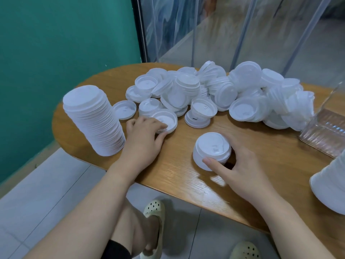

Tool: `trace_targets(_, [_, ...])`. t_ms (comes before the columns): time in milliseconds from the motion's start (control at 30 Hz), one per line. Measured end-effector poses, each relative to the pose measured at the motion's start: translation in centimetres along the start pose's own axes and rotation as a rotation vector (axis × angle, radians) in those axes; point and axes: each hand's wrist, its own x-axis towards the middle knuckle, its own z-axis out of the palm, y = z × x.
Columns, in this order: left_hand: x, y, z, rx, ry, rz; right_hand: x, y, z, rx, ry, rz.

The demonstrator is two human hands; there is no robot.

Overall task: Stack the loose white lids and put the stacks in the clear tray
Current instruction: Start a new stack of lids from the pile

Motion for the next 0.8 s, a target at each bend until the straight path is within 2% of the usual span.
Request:
trace_targets(167, [0.2, 0.3, -0.4, 0.1, -0.001, 0.001, 0.0, -0.1, -0.1, 0.004, -0.013, 0.022])
trace_targets(367, [0.1, 0.4, -0.4, -0.003, -0.001, 0.004, -0.1, 0.0, -0.1, 0.004, -0.018, 0.025])
trace_targets(600, [-0.6, 1.7, -0.7, -0.316, -0.018, 0.029, -0.1, -0.1, -0.2, 0.019, -0.017, 0.014])
trace_targets(800, [-1.1, 3.3, -1.4, -0.769, -0.01, -0.133, -0.3, -0.1, -0.3, 0.025, -0.016, 0.016])
